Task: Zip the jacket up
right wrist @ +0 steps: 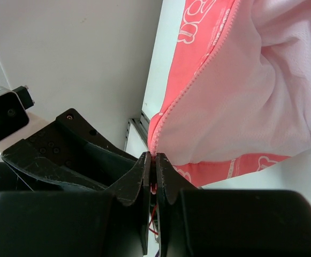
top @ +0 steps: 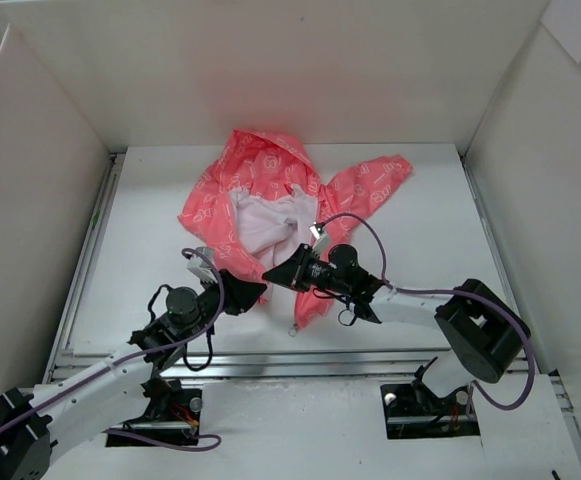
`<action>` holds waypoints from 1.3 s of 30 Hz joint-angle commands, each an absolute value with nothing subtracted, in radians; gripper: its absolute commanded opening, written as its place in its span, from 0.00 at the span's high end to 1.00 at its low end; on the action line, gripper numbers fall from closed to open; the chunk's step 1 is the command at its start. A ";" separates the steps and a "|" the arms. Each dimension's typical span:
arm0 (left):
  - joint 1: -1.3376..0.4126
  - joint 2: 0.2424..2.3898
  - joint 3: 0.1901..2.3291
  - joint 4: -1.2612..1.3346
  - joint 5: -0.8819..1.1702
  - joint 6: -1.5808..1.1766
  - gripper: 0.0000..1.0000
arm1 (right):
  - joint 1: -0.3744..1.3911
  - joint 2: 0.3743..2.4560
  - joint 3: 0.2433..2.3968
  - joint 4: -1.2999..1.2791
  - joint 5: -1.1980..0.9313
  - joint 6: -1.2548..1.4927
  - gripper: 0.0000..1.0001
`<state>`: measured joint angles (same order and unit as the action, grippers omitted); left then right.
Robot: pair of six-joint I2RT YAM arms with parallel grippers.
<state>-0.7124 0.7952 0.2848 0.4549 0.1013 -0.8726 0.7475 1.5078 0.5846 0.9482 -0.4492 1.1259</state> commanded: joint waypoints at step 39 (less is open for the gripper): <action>-0.710 0.842 0.218 0.811 0.009 -1.006 0.74 | 0.747 1.539 0.561 1.247 -0.477 1.232 1.00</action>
